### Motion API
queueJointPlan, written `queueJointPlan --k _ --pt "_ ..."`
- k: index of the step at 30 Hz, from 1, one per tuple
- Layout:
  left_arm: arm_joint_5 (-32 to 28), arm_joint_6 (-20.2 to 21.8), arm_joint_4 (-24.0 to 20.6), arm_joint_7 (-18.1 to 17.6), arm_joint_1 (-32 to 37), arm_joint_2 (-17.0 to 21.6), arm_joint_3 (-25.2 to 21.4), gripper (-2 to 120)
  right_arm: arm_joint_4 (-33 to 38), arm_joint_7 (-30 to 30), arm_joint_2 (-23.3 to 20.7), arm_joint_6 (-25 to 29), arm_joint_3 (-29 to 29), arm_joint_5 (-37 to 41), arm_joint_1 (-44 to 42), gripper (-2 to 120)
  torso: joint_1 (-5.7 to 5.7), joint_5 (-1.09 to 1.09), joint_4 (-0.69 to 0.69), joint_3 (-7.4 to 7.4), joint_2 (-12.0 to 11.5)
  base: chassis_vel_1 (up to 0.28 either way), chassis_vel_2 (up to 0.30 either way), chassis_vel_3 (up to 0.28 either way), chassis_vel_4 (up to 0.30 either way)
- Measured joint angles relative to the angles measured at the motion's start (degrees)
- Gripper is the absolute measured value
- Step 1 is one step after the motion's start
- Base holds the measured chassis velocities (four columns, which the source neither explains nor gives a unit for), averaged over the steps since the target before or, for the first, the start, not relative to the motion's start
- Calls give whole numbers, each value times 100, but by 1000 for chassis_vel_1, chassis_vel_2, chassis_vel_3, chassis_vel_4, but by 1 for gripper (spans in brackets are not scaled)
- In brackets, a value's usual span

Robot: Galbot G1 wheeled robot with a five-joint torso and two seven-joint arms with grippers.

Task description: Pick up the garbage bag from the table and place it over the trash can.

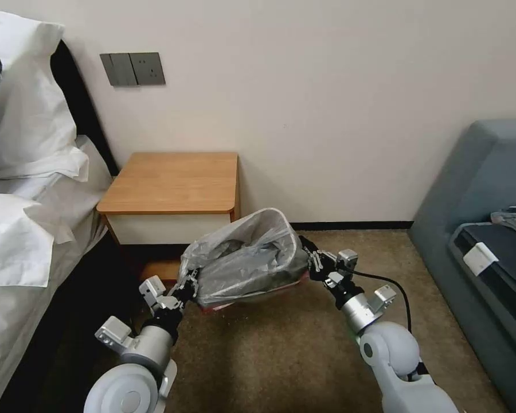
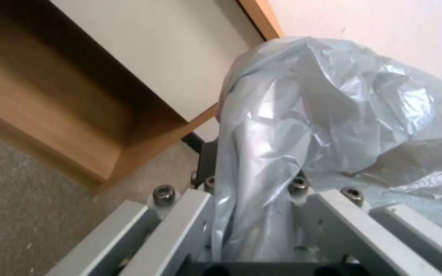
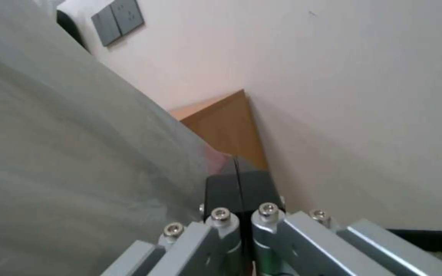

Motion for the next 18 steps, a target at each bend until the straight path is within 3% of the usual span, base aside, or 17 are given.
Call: queueJointPlan --k 3,6,11,18 --pt "64 4 44 27 -30 15 1 4 80 153 -55 44 11 -3 -50 0 0 0 0 0 0 0 0 0 0" --pt "496 -57 197 120 -69 9 32 4 240 261 -153 67 61 31 -135 0 0 -1 0 0 0 0 0 0 0" --pt "933 -147 318 166 -120 15 62 4 711 326 -318 -43 136 474 -412 25 0 -1 0 0 0 0 0 0 0" --pt "1009 -149 293 100 -145 85 19 4 1006 548 -495 -107 278 968 -497 45 0 1 -1 0 0 0 0 0 0"
